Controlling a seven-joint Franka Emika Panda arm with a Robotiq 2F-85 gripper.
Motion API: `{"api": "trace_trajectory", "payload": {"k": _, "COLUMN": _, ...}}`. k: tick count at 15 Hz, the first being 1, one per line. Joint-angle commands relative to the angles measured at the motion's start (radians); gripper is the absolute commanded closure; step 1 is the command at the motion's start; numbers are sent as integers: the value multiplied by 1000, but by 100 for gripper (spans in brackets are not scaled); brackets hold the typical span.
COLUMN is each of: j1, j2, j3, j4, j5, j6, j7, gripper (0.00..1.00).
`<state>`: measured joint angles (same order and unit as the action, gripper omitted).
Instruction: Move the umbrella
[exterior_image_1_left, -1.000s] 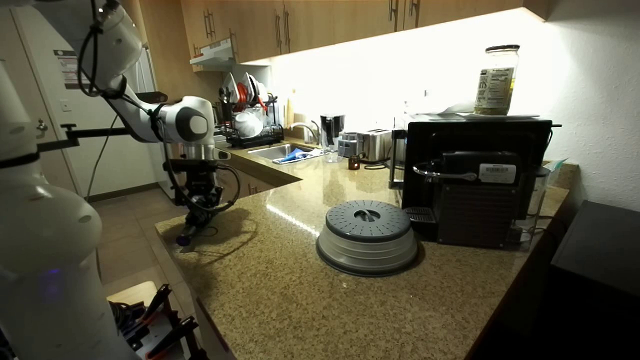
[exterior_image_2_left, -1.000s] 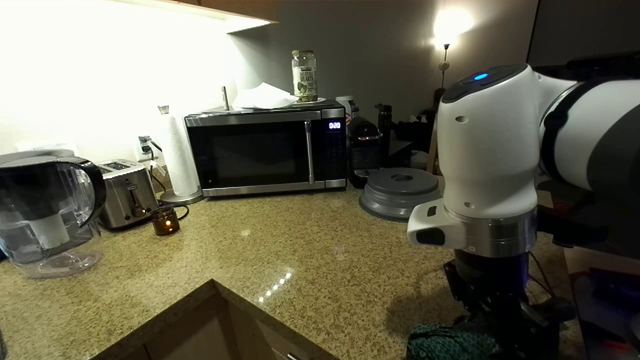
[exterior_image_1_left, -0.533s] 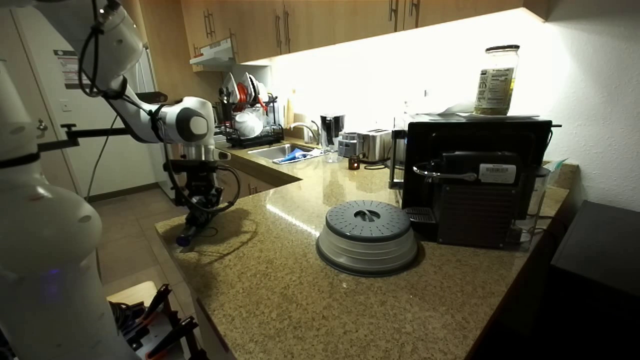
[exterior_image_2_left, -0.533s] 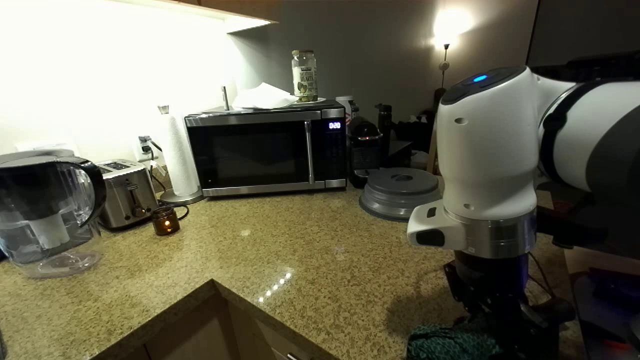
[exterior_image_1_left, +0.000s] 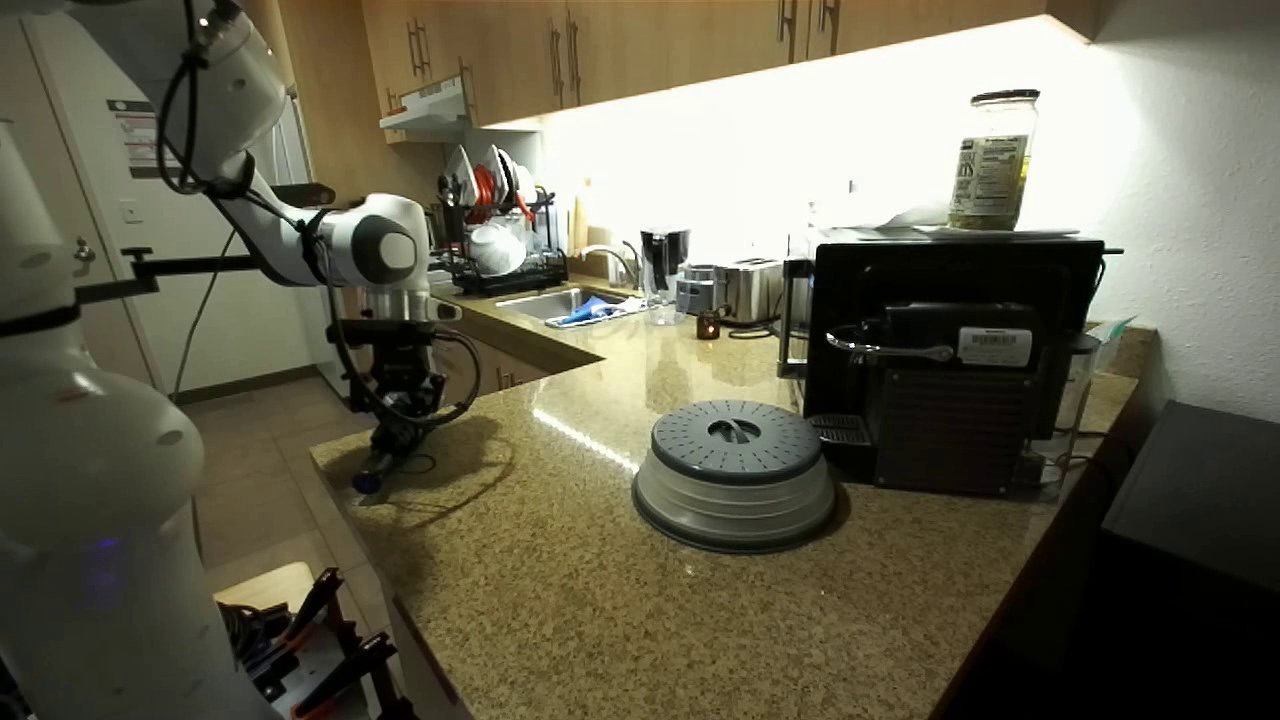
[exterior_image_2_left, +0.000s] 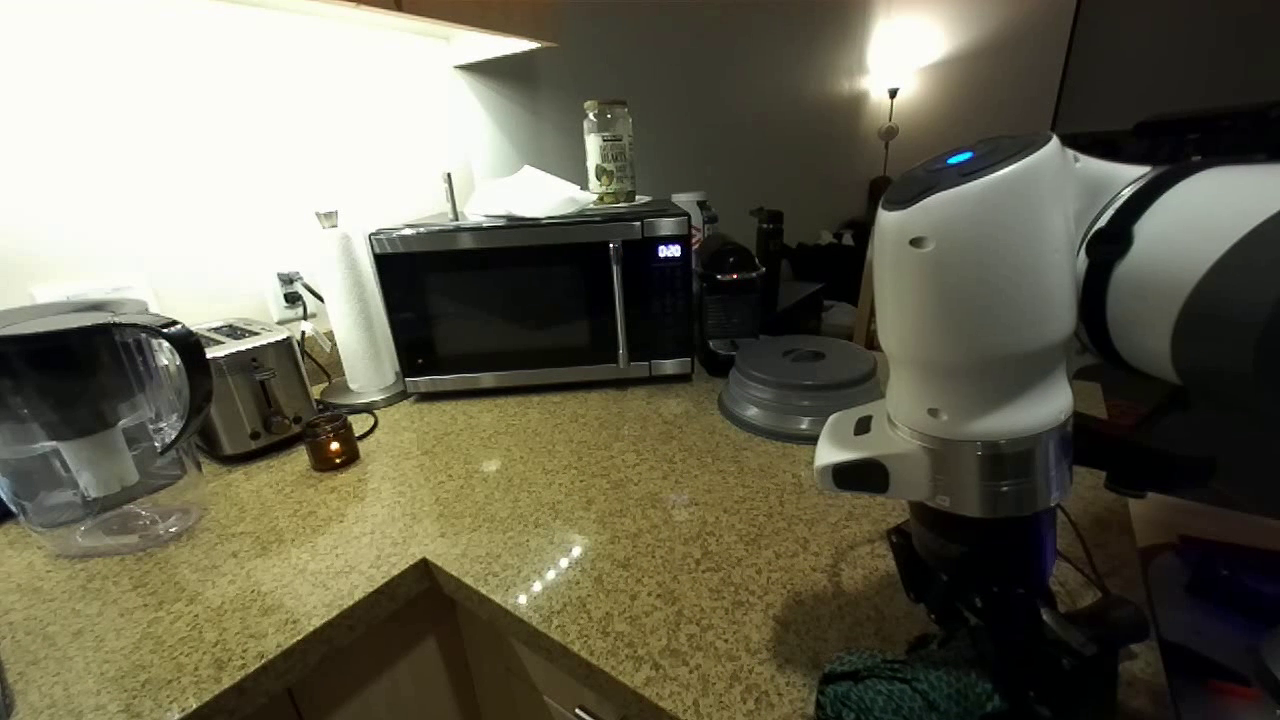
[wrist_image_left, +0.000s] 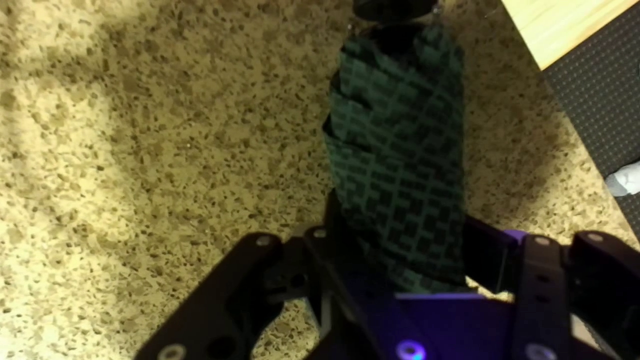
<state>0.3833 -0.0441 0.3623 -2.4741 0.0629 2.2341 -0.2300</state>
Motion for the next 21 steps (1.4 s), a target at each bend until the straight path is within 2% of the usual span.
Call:
{"api": "trace_trajectory", "payload": {"k": 1, "j1": -3, "j2": 2, "j3": 0, "j4": 6, "j5": 7, "j6": -7, "j7": -4, "gripper": 25}}
{"api": "trace_trajectory", "payload": {"k": 4, "j1": -16, "j2": 0, "j3": -15, "j4": 35, "j5": 10, "j6": -40, "j7": 8, "gripper": 6}}
{"api": "trace_trajectory", "payload": {"k": 6, "j1": -30, "j2": -1, "j3": -35, "j4": 67, "j5": 6, "j6": -68, "j7": 14, "gripper": 0}}
{"api": "trace_trajectory", "payload": {"k": 13, "j1": -119, "j2": 23, "j3": -127, "j4": 216, "j5": 2, "j6": -154, "j7": 67, "gripper": 0}}
{"api": "trace_trajectory", "payload": {"k": 21, "j1": -206, "j2": 76, "j3": -208, "j4": 313, "j5": 5, "j6": -247, "j7": 187, "gripper": 0}}
